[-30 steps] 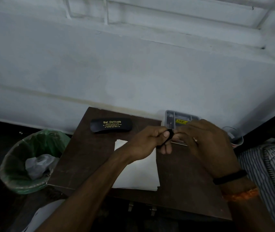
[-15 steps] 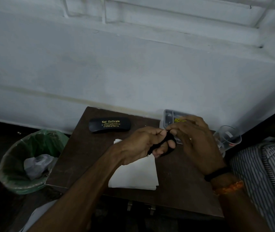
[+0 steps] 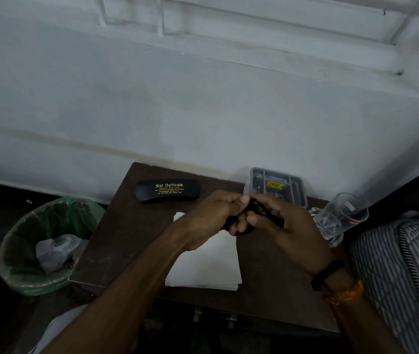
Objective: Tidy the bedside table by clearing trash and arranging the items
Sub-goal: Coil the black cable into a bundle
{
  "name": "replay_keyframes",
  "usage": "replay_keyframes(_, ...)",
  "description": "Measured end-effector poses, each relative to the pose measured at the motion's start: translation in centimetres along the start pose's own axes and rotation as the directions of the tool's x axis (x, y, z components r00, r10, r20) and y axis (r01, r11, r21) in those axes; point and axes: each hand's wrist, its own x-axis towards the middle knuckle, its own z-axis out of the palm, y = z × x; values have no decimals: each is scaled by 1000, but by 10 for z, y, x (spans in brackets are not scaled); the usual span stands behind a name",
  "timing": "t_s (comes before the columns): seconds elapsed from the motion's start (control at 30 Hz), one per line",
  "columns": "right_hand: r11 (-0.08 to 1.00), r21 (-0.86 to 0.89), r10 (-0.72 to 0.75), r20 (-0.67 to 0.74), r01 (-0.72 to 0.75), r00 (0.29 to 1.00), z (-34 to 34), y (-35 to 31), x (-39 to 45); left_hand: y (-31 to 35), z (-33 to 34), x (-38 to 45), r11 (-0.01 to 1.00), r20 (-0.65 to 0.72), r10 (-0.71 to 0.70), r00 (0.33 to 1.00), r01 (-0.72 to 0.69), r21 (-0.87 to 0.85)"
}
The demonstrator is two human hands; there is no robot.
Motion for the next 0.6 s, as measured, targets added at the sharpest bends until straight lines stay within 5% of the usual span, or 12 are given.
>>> replay_keyframes(0.17, 989, 138, 77, -139, -58, 987, 5, 2, 2, 0, 5, 2, 988, -146, 92, 985, -72, 137)
replay_keyframes(0.3, 970, 214, 160, -215, -114, 963, 11, 9, 4, 0, 5, 4, 993, -293, 120, 949, -118, 23)
replay_keyframes(0.47, 957, 263, 202, -306, -121, 930, 8, 8, 6, 0, 6, 3, 986, -232, 161, 959, -165, 3)
replay_keyframes(0.6, 959, 261, 200, -330, -115, 922, 8, 8, 7, -7, 11, 1, 950, -248, 253, 935, -191, 248)
